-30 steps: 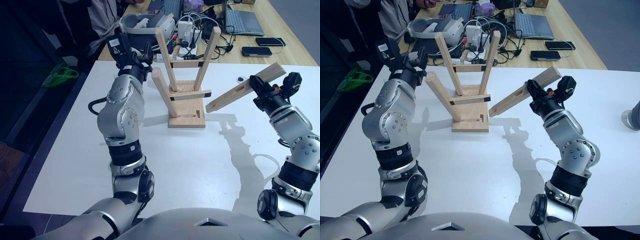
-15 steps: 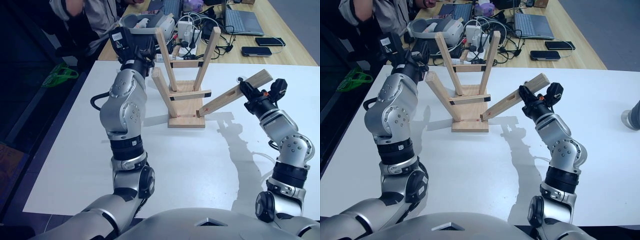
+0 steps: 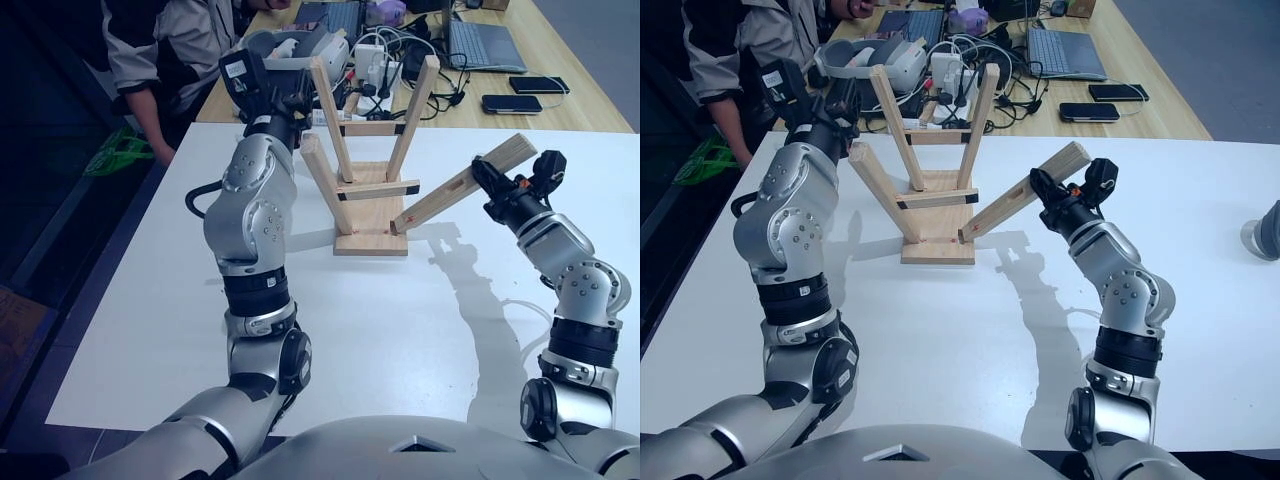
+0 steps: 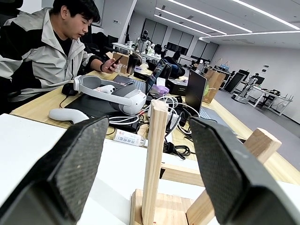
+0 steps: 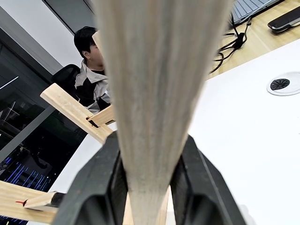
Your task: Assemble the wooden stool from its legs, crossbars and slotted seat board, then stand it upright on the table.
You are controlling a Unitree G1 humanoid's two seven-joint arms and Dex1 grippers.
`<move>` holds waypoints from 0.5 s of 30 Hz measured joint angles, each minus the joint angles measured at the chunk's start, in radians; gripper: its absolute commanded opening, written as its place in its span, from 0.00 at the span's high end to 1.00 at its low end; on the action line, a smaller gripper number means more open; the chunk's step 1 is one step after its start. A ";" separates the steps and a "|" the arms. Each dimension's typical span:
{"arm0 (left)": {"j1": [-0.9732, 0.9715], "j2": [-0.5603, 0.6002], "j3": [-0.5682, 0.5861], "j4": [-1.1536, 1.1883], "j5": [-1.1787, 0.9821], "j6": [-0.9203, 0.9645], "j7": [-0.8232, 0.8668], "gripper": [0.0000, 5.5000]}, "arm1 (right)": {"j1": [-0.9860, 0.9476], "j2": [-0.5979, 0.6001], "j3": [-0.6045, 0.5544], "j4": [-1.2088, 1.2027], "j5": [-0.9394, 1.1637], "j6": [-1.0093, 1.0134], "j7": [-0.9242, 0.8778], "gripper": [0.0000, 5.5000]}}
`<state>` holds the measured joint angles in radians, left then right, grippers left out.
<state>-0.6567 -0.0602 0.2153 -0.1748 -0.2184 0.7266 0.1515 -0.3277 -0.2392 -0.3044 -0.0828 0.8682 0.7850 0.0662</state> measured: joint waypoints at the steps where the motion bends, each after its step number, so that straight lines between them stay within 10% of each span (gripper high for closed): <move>1: 0.000 0.000 0.000 0.000 -0.001 -0.001 0.000 0.43 | -0.002 -0.001 0.000 0.003 0.000 0.000 0.000 0.82; 15: -0.003 0.003 0.009 0.020 -0.010 -0.023 0.008 0.43 | -0.021 0.046 -0.013 0.027 0.009 0.004 -0.003 0.82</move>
<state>-0.6599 -0.0567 0.2243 -0.1545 -0.2284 0.7031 0.1597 -0.3483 -0.1930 -0.3169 -0.0555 0.8773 0.7886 0.0630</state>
